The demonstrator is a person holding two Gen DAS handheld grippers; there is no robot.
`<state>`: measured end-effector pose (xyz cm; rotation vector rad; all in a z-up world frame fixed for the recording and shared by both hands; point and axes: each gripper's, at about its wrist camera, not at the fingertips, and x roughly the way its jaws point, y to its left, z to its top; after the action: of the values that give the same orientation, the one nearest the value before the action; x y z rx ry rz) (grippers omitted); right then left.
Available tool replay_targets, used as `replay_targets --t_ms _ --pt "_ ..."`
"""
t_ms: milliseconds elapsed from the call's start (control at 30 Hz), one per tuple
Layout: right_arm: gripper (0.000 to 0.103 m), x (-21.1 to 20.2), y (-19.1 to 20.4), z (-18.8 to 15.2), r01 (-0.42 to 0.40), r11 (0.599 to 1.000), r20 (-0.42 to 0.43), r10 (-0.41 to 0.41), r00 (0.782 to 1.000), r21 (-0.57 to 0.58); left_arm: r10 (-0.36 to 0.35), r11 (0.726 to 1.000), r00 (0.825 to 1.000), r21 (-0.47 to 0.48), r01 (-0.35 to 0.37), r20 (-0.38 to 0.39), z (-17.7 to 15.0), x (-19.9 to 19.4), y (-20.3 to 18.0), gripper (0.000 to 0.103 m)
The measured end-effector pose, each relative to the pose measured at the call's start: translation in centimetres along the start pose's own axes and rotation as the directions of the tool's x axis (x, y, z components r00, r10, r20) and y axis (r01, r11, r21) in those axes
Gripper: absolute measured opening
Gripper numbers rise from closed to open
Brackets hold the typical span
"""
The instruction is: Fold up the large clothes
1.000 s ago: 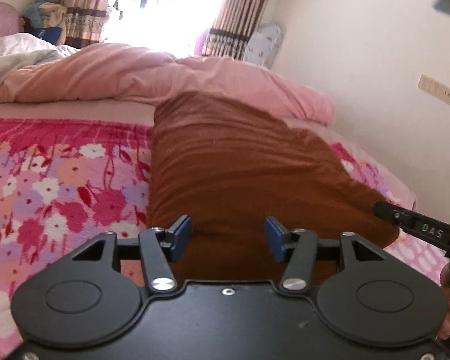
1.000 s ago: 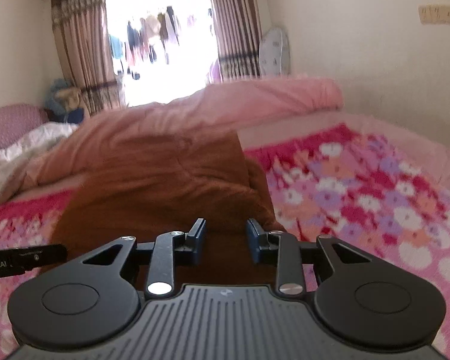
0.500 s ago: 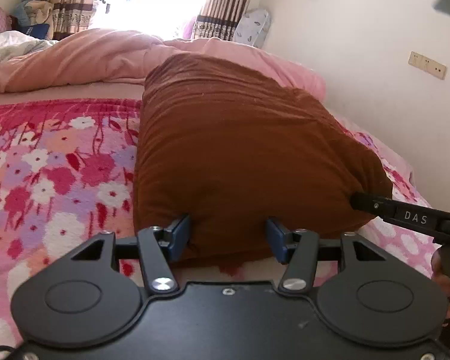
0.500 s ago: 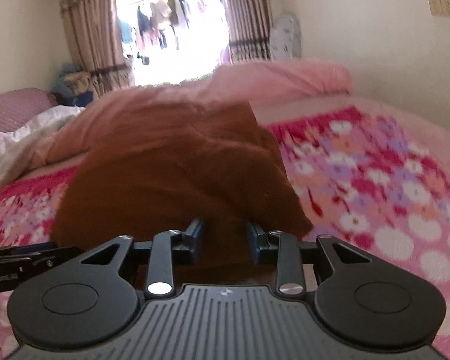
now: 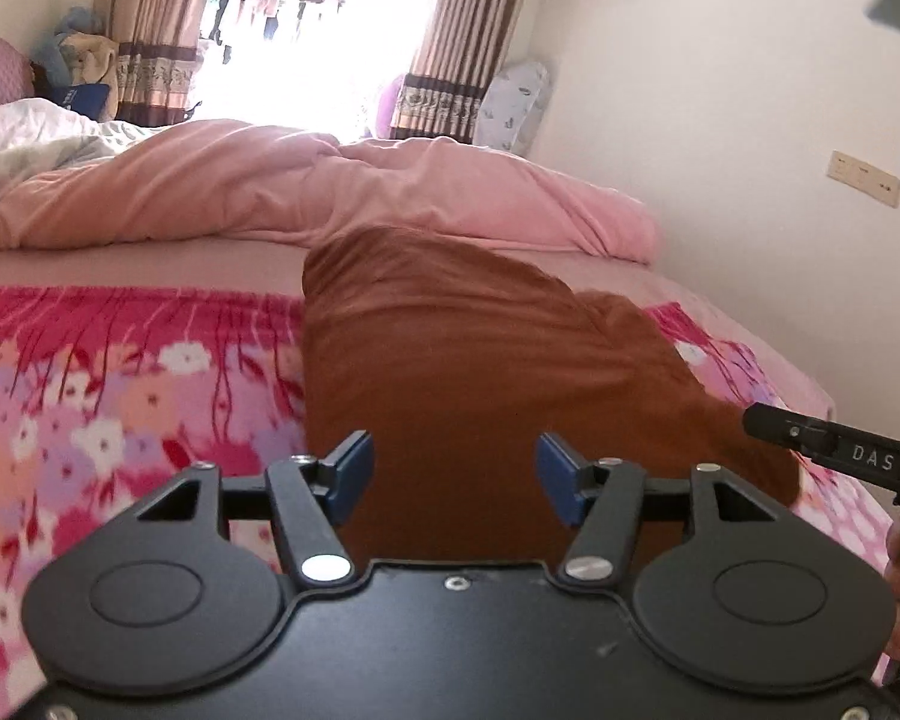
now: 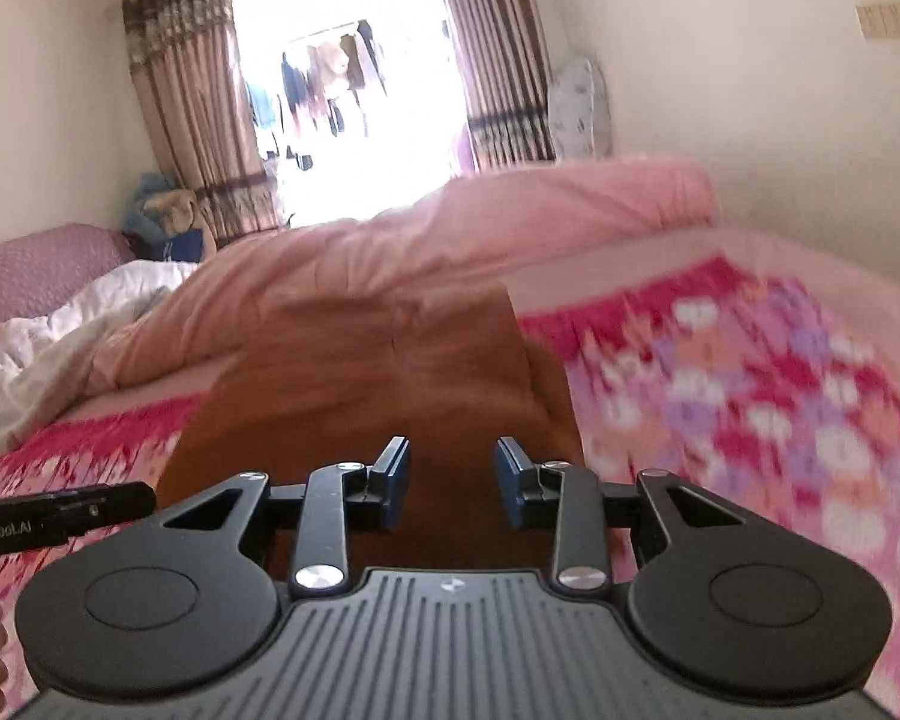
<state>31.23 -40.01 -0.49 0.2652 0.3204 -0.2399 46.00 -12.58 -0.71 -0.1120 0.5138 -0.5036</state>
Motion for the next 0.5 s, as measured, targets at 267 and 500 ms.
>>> replay_targets --t_ms 267,500 --pt "0.039 4.8 0.6 0.6 0.06 0.997 -0.05 -0.063 0.997 -0.051 -0.003 0.999 0.995 -0.036 -0.001 -0.095 -0.6 4.4 1.0 0.068" --pt "0.038 6.0 0.4 -1.1 0.075 0.995 -0.078 -0.08 0.994 -0.066 0.005 1.0 0.996 -0.027 -0.008 -0.091 -1.8 5.3 1.3 0.08"
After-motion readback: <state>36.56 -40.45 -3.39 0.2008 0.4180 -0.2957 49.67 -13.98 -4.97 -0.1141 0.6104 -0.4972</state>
